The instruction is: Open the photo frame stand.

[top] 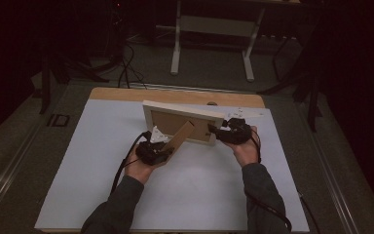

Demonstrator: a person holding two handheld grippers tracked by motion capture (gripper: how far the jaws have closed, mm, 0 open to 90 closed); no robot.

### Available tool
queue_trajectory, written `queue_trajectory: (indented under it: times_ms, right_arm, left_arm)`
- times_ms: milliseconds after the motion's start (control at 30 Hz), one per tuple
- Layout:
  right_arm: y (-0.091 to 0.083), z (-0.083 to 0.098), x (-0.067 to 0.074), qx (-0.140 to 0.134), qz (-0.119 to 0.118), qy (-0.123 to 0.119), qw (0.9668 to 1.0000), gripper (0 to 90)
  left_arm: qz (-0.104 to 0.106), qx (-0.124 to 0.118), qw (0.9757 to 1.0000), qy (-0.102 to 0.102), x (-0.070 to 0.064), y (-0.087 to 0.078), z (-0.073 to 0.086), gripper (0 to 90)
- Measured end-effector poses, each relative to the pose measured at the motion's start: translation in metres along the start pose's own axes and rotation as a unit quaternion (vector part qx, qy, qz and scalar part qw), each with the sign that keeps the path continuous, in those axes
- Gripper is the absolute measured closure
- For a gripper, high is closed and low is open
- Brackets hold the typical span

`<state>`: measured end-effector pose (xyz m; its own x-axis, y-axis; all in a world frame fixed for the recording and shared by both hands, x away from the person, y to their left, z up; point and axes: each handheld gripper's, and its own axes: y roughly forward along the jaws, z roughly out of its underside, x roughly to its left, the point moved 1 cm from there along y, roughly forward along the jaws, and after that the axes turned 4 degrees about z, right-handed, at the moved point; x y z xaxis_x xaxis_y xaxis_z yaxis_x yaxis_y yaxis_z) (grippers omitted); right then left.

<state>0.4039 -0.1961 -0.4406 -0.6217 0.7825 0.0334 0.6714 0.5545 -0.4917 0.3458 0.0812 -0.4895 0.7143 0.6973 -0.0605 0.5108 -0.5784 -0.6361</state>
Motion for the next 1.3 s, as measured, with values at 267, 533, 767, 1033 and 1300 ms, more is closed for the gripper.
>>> queue_trajectory:
  times_ms: [267, 533, 767, 1033, 1300]
  right_arm:
    - [-0.005, 0.004, 0.01, -0.003, 0.014, -0.015, 0.9998, 52.1]
    - [-0.009, 0.009, 0.018, -0.005, 0.012, -0.022, 0.9997, 54.5]
    - [-0.012, 0.011, 0.021, -0.004, 0.004, -0.027, 0.9996, 54.7]
    - [-0.013, 0.014, 0.025, -0.003, -0.002, -0.031, 0.9995, 54.5]
    - [-0.014, 0.016, 0.026, -0.002, -0.008, -0.037, 0.9993, 54.3]
  left_arm:
    - [-0.001, 0.002, 1.0, 0.004, -0.003, 0.0, 0.003, 73.3]
    - [-0.002, 0.0, 1.0, 0.004, -0.005, 0.0, 0.008, 73.3]
    - [-0.003, 0.004, 1.0, 0.008, -0.007, 0.0, 0.012, 73.4]
    - [-0.002, 0.005, 0.9999, 0.009, -0.009, 0.001, 0.015, 73.7]
    - [-0.003, 0.005, 1.0, 0.008, -0.01, 0.002, 0.017, 73.8]
